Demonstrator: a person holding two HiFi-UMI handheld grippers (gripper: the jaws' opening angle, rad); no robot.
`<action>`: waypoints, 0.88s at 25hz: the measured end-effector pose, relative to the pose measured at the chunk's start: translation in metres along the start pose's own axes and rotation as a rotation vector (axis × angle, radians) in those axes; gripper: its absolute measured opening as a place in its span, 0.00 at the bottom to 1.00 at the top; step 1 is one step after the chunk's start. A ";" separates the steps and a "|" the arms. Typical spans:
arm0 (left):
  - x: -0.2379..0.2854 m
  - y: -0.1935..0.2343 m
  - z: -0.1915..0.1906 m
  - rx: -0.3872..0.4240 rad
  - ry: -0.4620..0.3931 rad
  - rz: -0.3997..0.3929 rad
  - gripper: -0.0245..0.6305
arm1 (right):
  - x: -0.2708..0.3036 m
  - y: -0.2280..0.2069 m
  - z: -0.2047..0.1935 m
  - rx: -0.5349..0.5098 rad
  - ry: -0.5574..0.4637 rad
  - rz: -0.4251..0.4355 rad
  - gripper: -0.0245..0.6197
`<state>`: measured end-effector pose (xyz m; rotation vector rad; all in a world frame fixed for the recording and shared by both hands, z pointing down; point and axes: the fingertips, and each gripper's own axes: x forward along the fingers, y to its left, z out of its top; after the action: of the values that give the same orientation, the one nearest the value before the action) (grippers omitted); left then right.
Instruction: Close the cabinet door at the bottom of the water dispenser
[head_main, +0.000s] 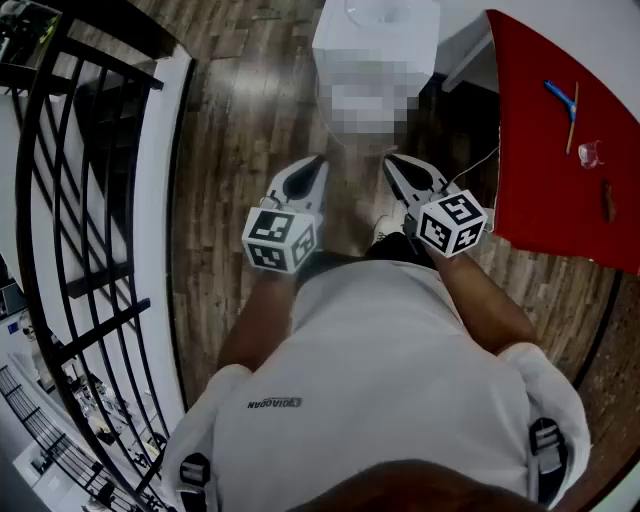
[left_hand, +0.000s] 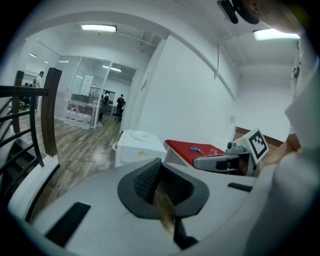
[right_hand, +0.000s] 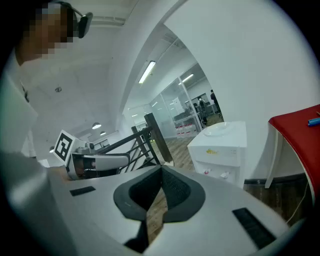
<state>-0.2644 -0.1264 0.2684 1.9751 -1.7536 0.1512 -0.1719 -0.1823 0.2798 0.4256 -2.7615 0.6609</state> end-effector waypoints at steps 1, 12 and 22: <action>-0.007 -0.006 0.008 0.003 -0.009 -0.004 0.03 | -0.008 0.006 0.005 0.007 -0.008 0.001 0.07; -0.067 -0.045 0.062 0.080 -0.095 -0.107 0.03 | -0.050 0.076 0.053 0.006 -0.165 0.027 0.08; -0.114 -0.061 0.044 0.117 -0.116 -0.174 0.03 | -0.088 0.117 0.029 -0.001 -0.222 -0.101 0.07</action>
<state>-0.2358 -0.0388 0.1673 2.2506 -1.6656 0.0834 -0.1358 -0.0773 0.1804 0.6707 -2.9222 0.6220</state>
